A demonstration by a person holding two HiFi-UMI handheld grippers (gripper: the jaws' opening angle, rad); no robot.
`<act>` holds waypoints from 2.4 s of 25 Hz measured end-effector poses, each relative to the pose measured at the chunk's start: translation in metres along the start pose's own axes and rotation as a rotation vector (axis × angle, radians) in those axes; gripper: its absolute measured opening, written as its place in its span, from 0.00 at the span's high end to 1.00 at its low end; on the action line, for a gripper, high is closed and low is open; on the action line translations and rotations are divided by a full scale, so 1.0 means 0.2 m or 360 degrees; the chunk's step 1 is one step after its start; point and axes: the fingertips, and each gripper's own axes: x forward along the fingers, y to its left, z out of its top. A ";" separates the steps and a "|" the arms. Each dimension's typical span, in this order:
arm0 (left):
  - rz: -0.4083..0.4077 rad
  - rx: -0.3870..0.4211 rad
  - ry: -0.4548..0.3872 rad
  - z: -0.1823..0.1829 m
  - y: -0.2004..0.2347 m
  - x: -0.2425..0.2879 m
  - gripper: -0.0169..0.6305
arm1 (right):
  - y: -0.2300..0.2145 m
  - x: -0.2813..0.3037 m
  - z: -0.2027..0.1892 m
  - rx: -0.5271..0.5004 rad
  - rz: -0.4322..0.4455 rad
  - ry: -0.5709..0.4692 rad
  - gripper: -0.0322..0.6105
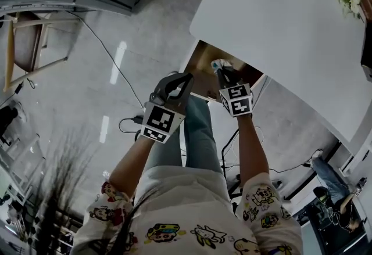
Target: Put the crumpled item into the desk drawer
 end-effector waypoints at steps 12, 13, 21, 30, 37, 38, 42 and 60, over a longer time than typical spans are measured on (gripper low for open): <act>0.0032 -0.0047 0.0062 -0.15 0.04 0.08 0.97 | 0.02 0.17 -0.15 -0.0211 0.0107 0.0242 0.93; 0.0031 -0.0050 0.0063 -0.16 0.04 0.09 0.97 | 0.02 0.18 -0.17 -0.0233 0.0108 0.0267 0.93; 0.0016 -0.0056 0.0096 -0.23 0.03 0.13 0.97 | 0.03 0.27 -0.23 -0.0381 0.0145 0.0378 0.93; 0.0033 -0.0067 0.0102 -0.26 0.04 0.11 0.97 | 0.04 0.34 -0.36 -0.0469 0.0189 0.0575 0.93; 0.0036 -0.0064 0.0107 -0.26 0.04 0.11 0.97 | 0.06 0.34 -0.37 -0.0406 0.0236 0.0577 0.90; 0.0036 -0.0065 0.0105 -0.26 0.03 0.11 0.97 | 0.06 0.33 -0.37 -0.0392 0.0240 0.0583 0.89; 0.0037 -0.0065 0.0094 -0.24 0.02 0.11 0.97 | 0.06 0.32 -0.37 -0.0354 0.0266 0.0590 0.80; 0.0103 -0.0054 -0.0012 -0.05 0.01 0.00 0.97 | 0.09 0.11 -0.25 -0.0358 0.0227 0.0505 0.75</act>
